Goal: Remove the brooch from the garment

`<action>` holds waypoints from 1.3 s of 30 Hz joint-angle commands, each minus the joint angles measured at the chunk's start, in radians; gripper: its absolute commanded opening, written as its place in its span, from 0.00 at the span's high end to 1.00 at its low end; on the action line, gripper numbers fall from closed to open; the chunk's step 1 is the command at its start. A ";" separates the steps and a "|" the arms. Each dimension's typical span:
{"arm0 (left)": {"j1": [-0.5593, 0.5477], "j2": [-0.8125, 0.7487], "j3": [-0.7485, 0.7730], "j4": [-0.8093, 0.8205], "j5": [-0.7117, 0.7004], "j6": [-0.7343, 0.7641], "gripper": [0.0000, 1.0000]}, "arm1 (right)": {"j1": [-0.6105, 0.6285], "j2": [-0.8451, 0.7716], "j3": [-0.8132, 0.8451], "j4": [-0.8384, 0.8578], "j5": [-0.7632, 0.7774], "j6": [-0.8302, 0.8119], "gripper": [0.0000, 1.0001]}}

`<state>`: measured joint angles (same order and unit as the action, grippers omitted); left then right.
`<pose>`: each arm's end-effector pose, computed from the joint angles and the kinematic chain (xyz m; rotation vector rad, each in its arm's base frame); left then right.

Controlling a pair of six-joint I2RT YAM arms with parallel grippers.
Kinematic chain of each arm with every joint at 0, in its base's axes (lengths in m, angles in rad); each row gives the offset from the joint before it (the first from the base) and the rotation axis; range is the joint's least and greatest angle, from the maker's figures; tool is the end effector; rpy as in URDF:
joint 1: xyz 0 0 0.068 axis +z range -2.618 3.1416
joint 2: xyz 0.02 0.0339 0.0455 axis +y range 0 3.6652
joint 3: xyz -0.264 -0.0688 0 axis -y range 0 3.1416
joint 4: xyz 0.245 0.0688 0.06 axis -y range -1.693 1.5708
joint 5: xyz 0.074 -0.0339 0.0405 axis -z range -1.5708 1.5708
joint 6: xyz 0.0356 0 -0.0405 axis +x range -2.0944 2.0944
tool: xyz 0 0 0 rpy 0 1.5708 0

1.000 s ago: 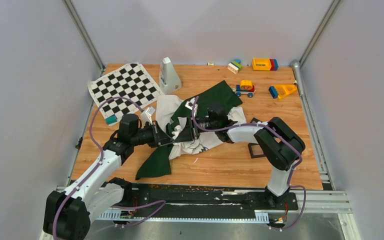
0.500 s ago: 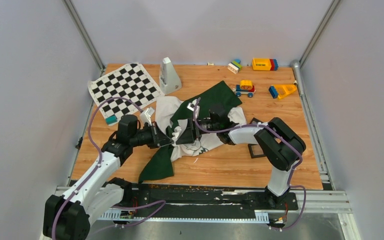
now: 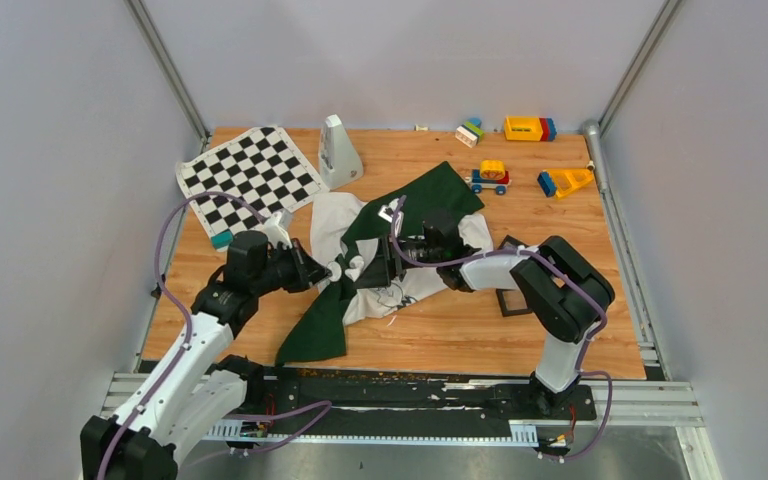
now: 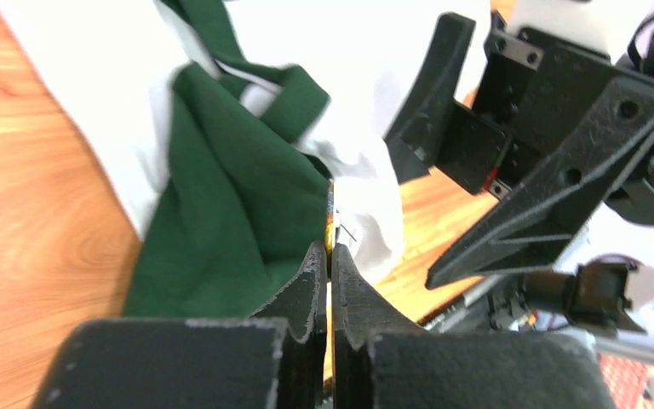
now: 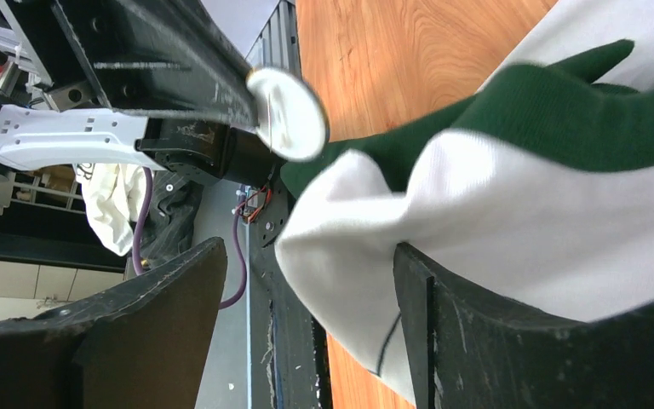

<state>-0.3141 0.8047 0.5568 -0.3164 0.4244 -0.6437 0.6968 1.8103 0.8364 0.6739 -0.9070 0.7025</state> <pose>0.1658 -0.0693 0.2449 -0.1052 2.2494 -0.9948 0.2593 0.2536 0.1727 -0.7285 2.0453 1.7321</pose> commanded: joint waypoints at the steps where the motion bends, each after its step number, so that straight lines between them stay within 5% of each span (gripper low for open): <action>1: 0.003 -0.064 0.039 -0.031 -0.256 -0.026 1.00 | -0.005 -0.048 0.003 0.036 0.023 -0.017 0.29; 7: 0.003 -0.133 0.040 -0.029 -0.308 0.008 1.00 | -0.010 -0.059 0.001 0.013 0.048 -0.023 0.30; 13: 0.003 -0.155 0.041 -0.013 -0.042 0.094 1.00 | -0.039 -0.132 -0.050 0.060 0.037 -0.007 0.37; 16: 0.003 -0.153 -0.033 0.189 0.175 -0.001 1.00 | -0.040 -0.183 -0.083 0.085 0.047 -0.012 0.36; 23: 0.003 -0.096 -0.113 0.416 0.357 -0.072 1.00 | -0.040 -0.187 -0.097 0.172 -0.006 0.038 0.32; 30: 0.003 -0.102 -0.131 0.469 0.418 -0.094 1.00 | -0.040 -0.177 -0.086 0.176 -0.030 0.047 0.53; 39: 0.003 -0.097 -0.127 0.476 0.427 -0.103 1.00 | -0.040 -0.168 -0.091 0.259 -0.099 0.090 0.66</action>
<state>-0.3134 0.7128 0.4236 0.0937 0.8074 -0.7319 0.6579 1.6478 0.7464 0.8471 -0.9611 0.7723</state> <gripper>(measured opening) 0.007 0.355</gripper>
